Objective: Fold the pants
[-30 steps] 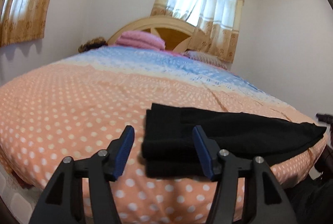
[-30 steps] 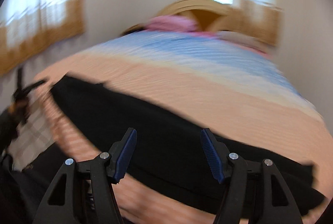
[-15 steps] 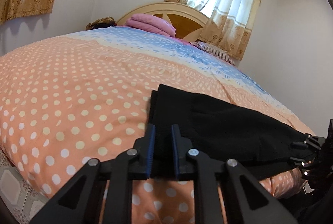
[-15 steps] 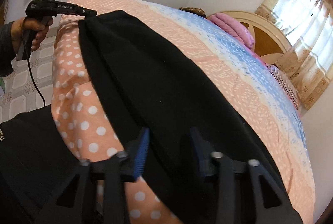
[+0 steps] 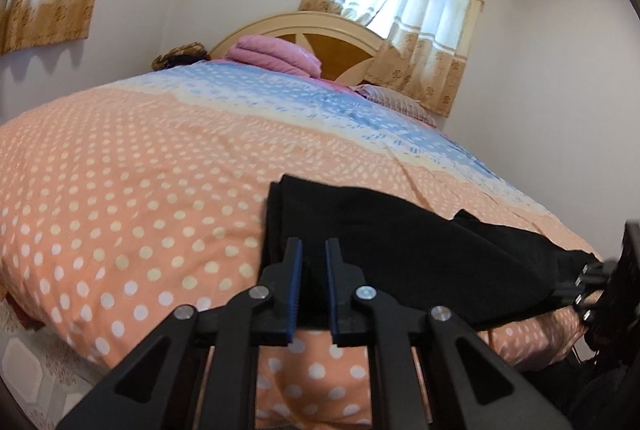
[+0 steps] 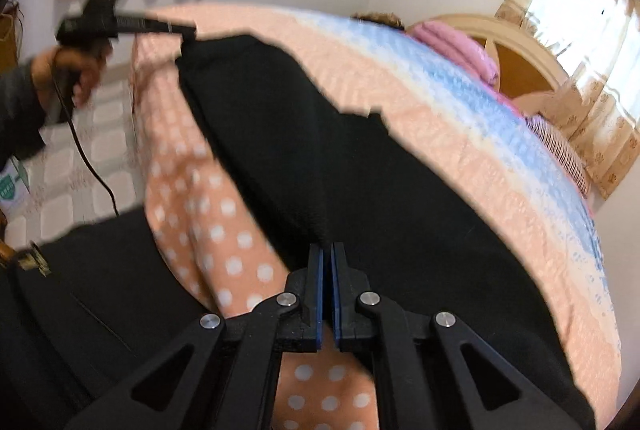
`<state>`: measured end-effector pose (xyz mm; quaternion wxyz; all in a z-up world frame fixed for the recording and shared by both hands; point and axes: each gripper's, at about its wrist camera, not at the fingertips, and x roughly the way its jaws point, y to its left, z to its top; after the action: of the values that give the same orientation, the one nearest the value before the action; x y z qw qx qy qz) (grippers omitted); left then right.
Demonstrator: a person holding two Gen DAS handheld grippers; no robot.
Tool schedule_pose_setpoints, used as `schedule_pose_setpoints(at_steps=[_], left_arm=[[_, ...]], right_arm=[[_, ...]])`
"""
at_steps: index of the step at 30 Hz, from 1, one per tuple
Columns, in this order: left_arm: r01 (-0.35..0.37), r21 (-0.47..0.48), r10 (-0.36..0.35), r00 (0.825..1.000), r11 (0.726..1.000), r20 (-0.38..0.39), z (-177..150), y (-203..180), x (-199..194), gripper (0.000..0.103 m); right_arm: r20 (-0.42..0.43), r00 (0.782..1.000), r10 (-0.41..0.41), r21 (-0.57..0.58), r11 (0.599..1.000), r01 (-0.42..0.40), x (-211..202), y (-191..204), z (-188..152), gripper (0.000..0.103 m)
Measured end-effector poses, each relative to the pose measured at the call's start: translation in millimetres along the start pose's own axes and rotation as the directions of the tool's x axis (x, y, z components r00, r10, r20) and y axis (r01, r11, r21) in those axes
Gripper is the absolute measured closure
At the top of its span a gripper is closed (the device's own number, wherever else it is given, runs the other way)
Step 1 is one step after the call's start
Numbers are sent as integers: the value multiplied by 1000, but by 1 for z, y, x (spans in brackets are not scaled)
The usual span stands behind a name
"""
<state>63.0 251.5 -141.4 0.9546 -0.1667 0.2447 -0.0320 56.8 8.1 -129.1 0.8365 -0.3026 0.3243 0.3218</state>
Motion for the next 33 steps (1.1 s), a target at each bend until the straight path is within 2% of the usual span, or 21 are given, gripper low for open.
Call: schedule_pose_setpoints(at_steps=[4, 7, 8, 9, 10, 13, 15, 16, 17, 18, 22, 29, 30, 32, 33], left_arm=[[-25, -59, 24, 1000, 998, -6, -1, 11, 0, 89], [-32, -61, 31, 999, 998, -17, 0, 12, 4, 63], [-35, -60, 34, 999, 998, -14, 0, 10, 5, 49], [-35, -59, 34, 999, 998, -10, -1, 8, 5, 42], [-34, -55, 34, 999, 998, -9, -1, 6, 7, 41], [-37, -37, 36, 998, 999, -43, -1, 2, 19, 44], [-51, -8, 50, 995, 999, -89, 0, -1, 32, 80], [-74, 3, 74, 993, 997, -92, 0, -3, 35, 81], [-75, 2, 75, 993, 997, -88, 0, -2, 35, 91], [-70, -12, 69, 994, 997, -83, 1, 0, 34, 96], [-35, -59, 32, 998, 998, -49, 5, 8, 17, 97], [-49, -58, 44, 995, 997, -93, -9, 18, 15, 97], [-53, -65, 47, 995, 996, -87, -8, 20, 15, 95], [-65, -71, 59, 995, 995, -77, -8, 23, 16, 93], [-63, -84, 56, 996, 994, -73, -6, 25, 16, 91]], right_arm=[[4, 1000, -15, 5, 1000, 15, 2, 0, -4, 100], [9, 1000, -22, -3, 1000, 22, 0, -1, -3, 100], [7, 1000, -18, 1, 1000, 18, 0, -2, -3, 100], [7, 1000, -15, 7, 1000, 15, 1, -3, -3, 100], [9, 1000, -15, 10, 1000, 15, 0, -2, -4, 100], [13, 1000, -22, 8, 1000, 22, -2, 2, -4, 100], [16, 1000, -27, 7, 1000, 27, -2, 2, -3, 100], [17, 999, -29, 8, 1000, 28, -2, 2, -3, 100], [19, 999, -31, 9, 999, 30, -3, 2, -3, 100], [23, 999, -35, 15, 999, 34, -4, 1, -2, 100], [49, 998, -38, 54, 998, 35, -12, -7, 1, 100], [27, 999, -27, 47, 999, 25, -5, -4, -3, 99], [24, 999, -25, 36, 999, 25, -5, -1, -3, 96], [13, 999, -34, -10, 999, 34, -5, 6, -5, 74], [12, 999, -35, -20, 999, 36, -6, 7, -6, 50]])
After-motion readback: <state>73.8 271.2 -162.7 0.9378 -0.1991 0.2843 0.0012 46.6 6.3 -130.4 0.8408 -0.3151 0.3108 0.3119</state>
